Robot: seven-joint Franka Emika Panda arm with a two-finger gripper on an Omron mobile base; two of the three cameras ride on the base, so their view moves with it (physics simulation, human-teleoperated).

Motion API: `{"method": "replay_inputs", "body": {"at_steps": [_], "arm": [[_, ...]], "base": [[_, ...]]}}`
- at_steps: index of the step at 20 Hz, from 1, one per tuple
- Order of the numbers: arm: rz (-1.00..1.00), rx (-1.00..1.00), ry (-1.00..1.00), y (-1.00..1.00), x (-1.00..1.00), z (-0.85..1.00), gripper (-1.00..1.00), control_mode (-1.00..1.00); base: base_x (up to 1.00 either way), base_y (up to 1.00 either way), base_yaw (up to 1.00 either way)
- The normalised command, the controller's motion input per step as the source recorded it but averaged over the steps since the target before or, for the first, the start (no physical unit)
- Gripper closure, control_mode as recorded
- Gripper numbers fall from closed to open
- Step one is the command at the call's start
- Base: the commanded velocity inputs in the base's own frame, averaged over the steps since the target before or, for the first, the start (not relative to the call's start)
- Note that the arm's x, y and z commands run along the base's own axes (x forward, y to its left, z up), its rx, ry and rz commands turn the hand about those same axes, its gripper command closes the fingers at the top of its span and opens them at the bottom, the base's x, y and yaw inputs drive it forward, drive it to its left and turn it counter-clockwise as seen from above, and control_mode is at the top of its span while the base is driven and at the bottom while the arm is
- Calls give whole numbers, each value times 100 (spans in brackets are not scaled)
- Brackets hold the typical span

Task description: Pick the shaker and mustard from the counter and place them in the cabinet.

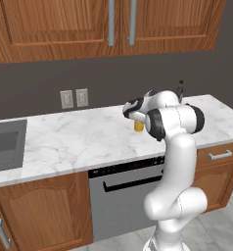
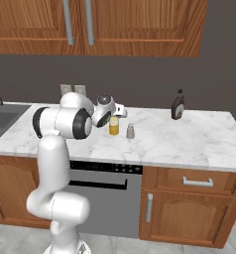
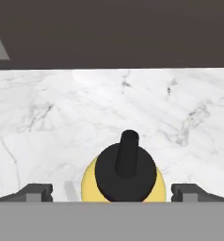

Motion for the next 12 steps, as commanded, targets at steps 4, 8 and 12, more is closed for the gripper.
{"method": "replay_inputs", "body": {"at_steps": [4, 8, 12], "arm": [[0, 0, 0, 0, 28, -11, -100, -100], [0, 0, 0, 0, 29, -11, 100, -100], [0, 0, 0, -4, 20, -12, 100, -100]], "base": [[0, 0, 0], [0, 0, 0], [0, 0, 0]]}}
